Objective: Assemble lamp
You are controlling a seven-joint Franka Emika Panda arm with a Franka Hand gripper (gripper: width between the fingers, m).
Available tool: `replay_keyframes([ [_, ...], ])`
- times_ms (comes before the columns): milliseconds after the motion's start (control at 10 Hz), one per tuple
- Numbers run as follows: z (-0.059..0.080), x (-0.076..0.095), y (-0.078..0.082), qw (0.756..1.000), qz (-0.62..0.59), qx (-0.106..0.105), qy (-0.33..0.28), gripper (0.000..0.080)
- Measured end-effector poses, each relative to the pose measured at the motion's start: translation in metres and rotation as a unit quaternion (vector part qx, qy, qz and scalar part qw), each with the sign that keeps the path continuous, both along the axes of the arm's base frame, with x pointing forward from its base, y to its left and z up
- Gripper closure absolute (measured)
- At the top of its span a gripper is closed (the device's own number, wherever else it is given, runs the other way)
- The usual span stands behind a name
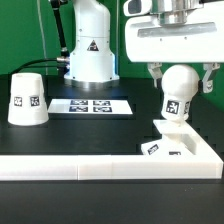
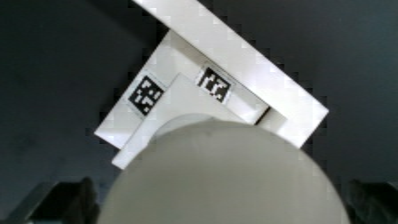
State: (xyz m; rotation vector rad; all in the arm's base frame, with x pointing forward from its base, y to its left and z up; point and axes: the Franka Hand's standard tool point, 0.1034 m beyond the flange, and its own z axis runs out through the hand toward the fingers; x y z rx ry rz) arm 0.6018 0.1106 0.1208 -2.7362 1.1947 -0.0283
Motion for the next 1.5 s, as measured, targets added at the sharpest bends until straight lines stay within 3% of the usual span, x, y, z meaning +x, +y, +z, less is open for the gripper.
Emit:
replay_keyframes([
  [200,-0.0001,0.0000,-0.0004,0.996,0.093,-0.008,-0.013,0.0101],
  [500,0.0027,0.0043,-0.0017,0.951,0.303,-0.047,-0.047,0.0101],
  [700,0.0026,0.0046,-0.0036,0.899,0.430,-0.065,-0.058,0.0101],
  [1200,0.0020,0.0048,-0.0069,0.813,0.573,-0.079,-0.070,0.0101],
  [1500,0.0009,0.0051,-0.0085,0.717,0.686,-0.095,-0.082,0.0101],
])
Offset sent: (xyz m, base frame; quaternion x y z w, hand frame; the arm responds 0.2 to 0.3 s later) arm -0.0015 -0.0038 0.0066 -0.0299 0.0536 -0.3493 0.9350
